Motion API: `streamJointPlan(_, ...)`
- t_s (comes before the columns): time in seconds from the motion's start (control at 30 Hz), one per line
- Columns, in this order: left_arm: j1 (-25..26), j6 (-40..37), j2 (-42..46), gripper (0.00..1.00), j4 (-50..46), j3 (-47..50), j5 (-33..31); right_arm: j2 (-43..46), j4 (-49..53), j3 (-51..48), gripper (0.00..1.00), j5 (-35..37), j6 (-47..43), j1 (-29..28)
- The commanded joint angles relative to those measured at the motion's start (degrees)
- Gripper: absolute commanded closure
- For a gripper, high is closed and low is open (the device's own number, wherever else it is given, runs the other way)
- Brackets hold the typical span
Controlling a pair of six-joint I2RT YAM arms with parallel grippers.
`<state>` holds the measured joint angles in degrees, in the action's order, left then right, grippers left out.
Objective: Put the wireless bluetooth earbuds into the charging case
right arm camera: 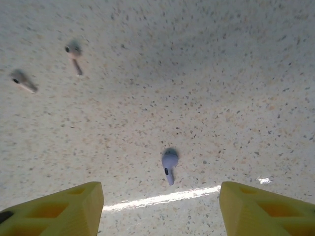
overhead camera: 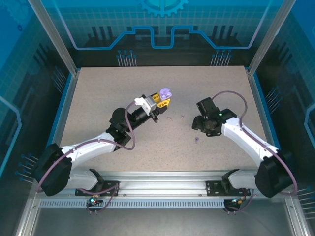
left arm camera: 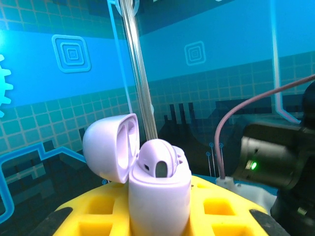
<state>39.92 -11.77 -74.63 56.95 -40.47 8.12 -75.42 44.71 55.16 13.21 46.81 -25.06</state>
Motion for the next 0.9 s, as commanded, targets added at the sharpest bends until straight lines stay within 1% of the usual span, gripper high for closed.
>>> streamJointPlan(0.0,0.3,0.0,2.5,1.0,2.9,0.9,-0.8,-2.9,-1.6,-1.5,0.36,-0.1,2.1,0.6)
streamJointPlan(0.2,0.4,0.3,3.4,1.0,2.9,0.9,0.3,-8.1,-2.5,-0.6,0.36,-0.5,1.8,0.5)
streamJointPlan(0.57,0.3,1.6,3.3,1.0,3.3,0.5,1.5,-14.9,-3.0,0.8,0.37,-0.4,3.0,0.5)
streamJointPlan(0.73,0.3,1.9,3.3,1.0,3.1,0.4,1.5,-17.3,-2.9,0.8,0.4,-0.2,3.8,0.5)
streamJointPlan(0.87,0.4,2.2,3.0,1.0,3.2,0.4,2.0,-17.6,-3.6,-0.3,0.45,-0.3,4.5,0.5)
